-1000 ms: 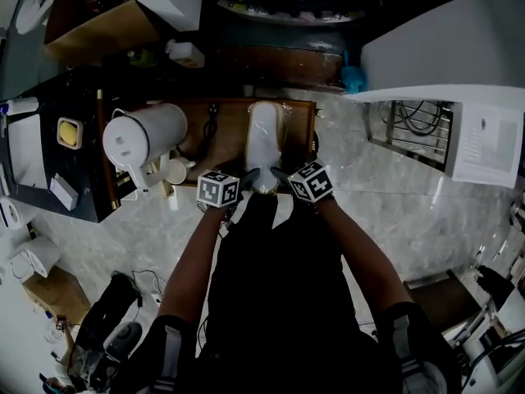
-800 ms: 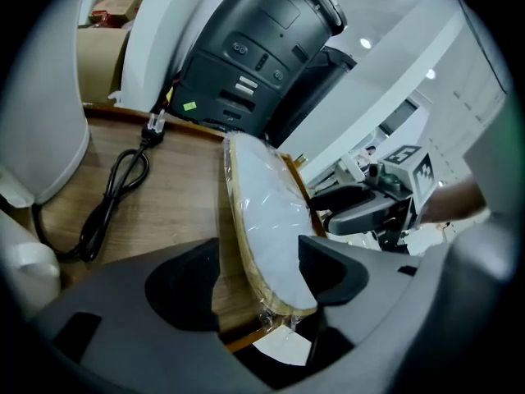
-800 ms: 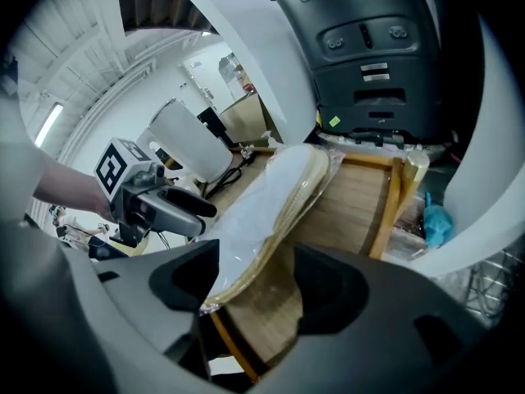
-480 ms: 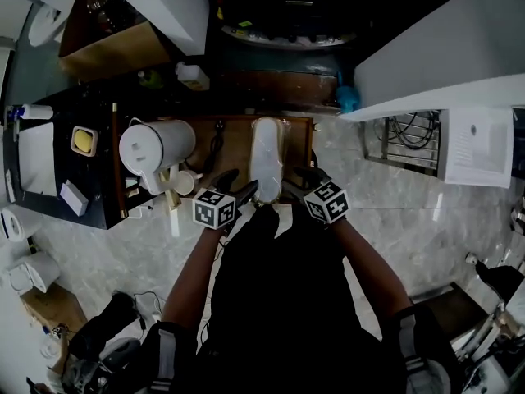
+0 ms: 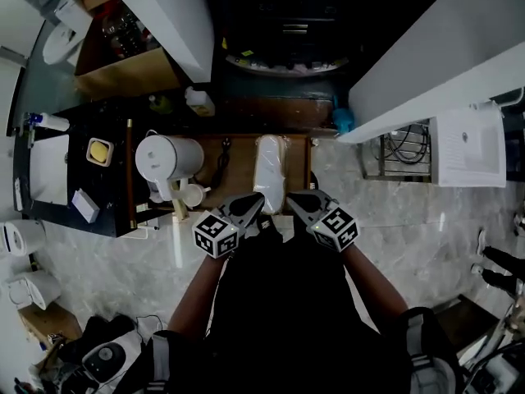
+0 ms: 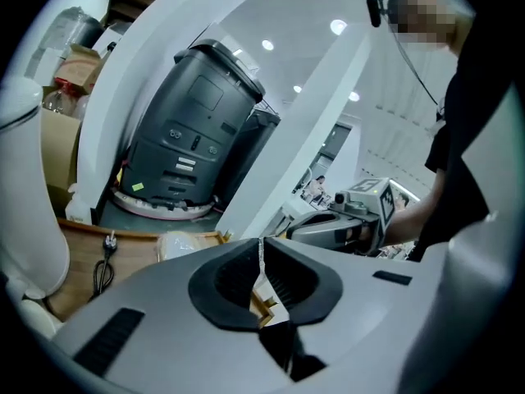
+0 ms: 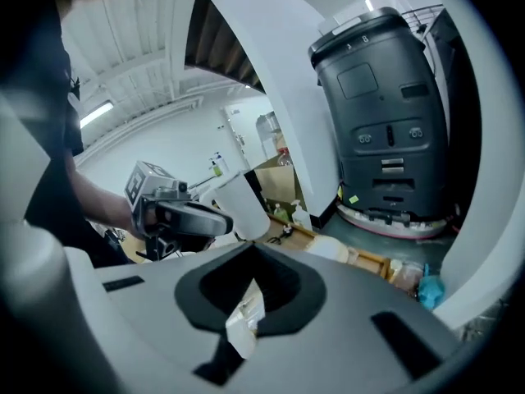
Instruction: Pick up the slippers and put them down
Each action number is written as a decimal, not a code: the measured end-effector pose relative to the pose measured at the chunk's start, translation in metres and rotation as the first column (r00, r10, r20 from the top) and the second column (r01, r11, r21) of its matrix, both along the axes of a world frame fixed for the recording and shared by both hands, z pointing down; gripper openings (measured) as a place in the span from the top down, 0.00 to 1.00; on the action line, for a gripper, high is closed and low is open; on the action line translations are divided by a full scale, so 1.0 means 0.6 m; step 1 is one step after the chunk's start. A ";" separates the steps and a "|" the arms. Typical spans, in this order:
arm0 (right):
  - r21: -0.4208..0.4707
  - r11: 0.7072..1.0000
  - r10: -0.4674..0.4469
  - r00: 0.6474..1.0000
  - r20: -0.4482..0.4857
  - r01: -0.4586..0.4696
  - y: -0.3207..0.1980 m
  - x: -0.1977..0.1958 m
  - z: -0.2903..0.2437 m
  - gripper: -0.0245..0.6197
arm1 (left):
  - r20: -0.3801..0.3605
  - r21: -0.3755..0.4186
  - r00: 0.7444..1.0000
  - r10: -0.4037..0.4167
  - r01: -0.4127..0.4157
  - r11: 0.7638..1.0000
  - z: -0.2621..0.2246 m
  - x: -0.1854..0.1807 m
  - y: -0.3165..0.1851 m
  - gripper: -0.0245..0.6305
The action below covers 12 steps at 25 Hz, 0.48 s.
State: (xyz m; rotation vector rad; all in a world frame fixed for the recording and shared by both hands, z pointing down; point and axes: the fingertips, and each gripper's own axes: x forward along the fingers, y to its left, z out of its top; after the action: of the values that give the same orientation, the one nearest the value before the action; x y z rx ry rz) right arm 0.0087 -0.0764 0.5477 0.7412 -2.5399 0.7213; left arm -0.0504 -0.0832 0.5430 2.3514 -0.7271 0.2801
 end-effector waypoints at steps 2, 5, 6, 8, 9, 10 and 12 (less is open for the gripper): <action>0.033 0.999 -0.006 1.000 0.018 0.006 0.004 -0.010 -0.031 0.95 | -0.015 0.026 1.000 0.017 -0.016 1.000 -0.029 0.003 0.008 0.93; 0.097 0.995 -0.015 0.999 0.044 0.011 0.005 -0.023 -0.081 0.95 | -0.023 0.089 0.999 0.033 -0.031 0.996 -0.075 0.003 0.014 0.94; 0.117 0.993 -0.015 0.998 0.053 0.009 0.006 -0.025 -0.097 0.95 | -0.022 0.114 0.999 0.038 -0.035 0.993 -0.091 0.003 0.016 0.95; 0.151 0.988 -0.014 0.997 0.073 0.003 0.012 -0.028 -0.126 0.95 | -0.023 0.157 0.999 0.046 -0.042 0.987 -0.121 0.004 0.023 0.95; 0.168 0.986 -0.014 0.997 0.079 0.000 0.016 -0.029 -0.139 0.95 | -0.026 0.175 0.998 0.051 -0.045 0.984 -0.135 0.005 0.026 0.95; 0.185 0.983 -0.015 0.996 0.083 -0.001 0.019 -0.030 -0.151 0.95 | -0.029 0.191 0.998 0.055 -0.048 0.980 -0.147 0.005 0.027 0.95; 0.214 0.977 -0.017 0.996 0.088 -0.002 0.026 -0.034 -0.168 0.95 | -0.035 0.220 0.997 0.062 -0.052 0.974 -0.167 0.005 0.030 0.95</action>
State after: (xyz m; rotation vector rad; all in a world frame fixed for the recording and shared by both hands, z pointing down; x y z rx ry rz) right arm -0.0118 -0.0606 0.4467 0.7834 -2.7303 0.4922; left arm -0.0475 -0.0654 0.4430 2.5822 -0.7018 0.1821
